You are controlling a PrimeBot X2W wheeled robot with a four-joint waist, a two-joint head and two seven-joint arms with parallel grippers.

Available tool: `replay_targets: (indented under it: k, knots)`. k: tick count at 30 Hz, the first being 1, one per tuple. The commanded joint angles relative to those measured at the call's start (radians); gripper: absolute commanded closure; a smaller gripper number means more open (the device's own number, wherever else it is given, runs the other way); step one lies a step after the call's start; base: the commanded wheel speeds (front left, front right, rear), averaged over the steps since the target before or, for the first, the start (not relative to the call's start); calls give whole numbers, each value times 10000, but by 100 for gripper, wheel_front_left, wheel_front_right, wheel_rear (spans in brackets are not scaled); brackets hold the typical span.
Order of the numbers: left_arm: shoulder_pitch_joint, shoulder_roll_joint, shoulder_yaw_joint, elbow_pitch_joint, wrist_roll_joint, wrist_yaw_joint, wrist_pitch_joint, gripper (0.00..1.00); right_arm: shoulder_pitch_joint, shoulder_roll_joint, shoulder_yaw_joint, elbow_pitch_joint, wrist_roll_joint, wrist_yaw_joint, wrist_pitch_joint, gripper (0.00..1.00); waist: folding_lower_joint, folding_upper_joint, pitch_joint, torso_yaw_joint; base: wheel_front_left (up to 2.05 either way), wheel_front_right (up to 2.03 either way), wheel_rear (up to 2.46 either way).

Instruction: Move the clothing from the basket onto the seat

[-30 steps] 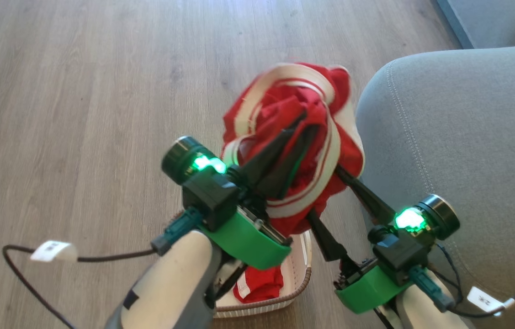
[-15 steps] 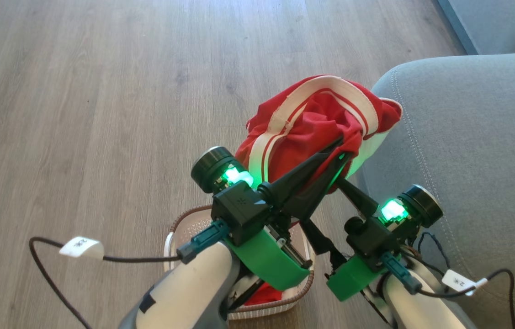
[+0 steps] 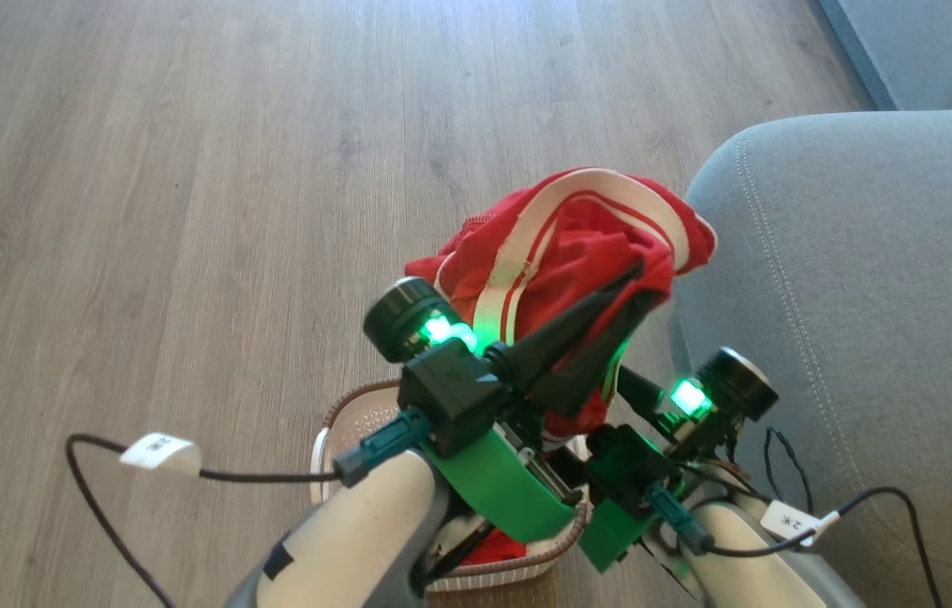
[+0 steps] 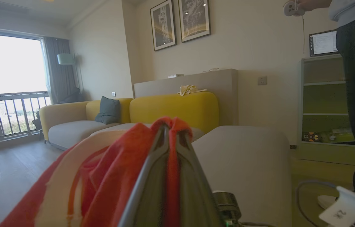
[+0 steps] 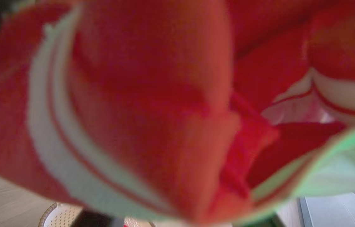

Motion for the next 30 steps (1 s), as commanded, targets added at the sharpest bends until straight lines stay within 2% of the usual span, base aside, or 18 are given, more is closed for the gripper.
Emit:
replay_targets:
  k: [1,12,13,14,15,16,30]
  knots:
    - [-655,26,208,-311,-141,-3,-51,100,-674,148,228,-562,105,-2,-49,0,0,0,-2,16,0,0,0]
    - [-742,26,-49,2,-195,-12,-51,100,-456,421,-266,-1910,820,-2,-49,0,0,0,-3,288,0,0,0]
    - [-749,26,-71,12,-194,-13,-51,100,-379,438,-419,-1919,912,-2,-49,33,0,0,2,310,0,0,0]
    - [-753,26,-89,17,-195,-13,-51,100,-322,450,-552,-1891,970,-2,-49,77,0,0,6,330,0,0,0]
    - [-753,26,-89,17,-195,-13,-51,100,-322,450,-552,-1891,970,-2,-49,77,0,0,6,330,0,0,0]
    - [-756,26,-102,19,-196,-13,-51,100,-282,459,-656,-1830,977,-2,-49,100,0,0,10,344,0,0,0]
    - [-680,26,-81,-73,-175,-14,-51,100,-43,481,-2213,-1888,1651,-2,-49,100,0,0,66,289,0,0,0]
